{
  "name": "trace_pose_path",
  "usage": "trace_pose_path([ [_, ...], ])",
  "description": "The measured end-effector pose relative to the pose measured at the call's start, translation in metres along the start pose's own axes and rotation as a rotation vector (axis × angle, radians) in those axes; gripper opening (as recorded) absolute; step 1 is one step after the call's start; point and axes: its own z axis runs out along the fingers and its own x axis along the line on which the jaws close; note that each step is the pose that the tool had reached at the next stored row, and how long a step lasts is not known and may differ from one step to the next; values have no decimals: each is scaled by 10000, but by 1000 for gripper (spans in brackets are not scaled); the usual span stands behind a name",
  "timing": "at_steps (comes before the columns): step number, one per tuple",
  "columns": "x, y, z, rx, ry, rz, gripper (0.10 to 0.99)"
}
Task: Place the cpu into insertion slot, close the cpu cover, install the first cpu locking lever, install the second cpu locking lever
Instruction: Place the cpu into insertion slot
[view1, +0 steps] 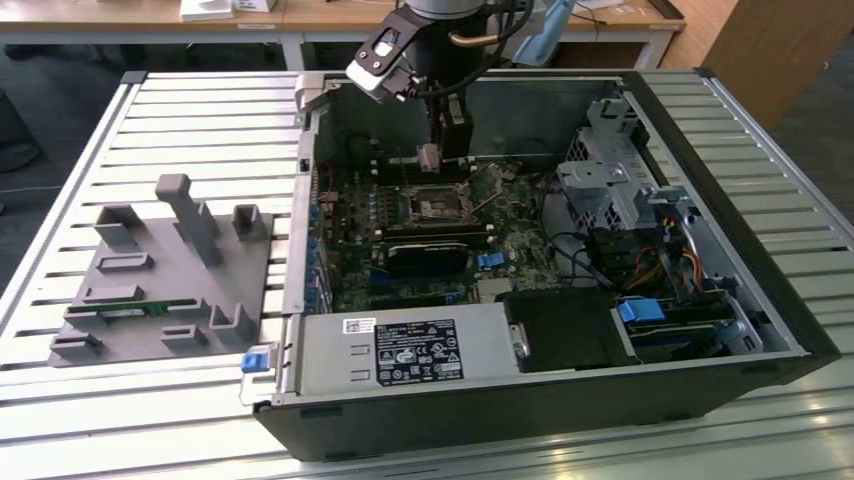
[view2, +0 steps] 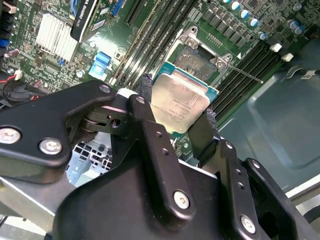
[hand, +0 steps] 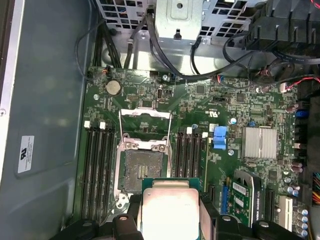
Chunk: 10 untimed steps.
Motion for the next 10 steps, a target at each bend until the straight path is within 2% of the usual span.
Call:
trace_pose_path([
  [10, 0, -2, 31, -1, 3, 0, 541],
])
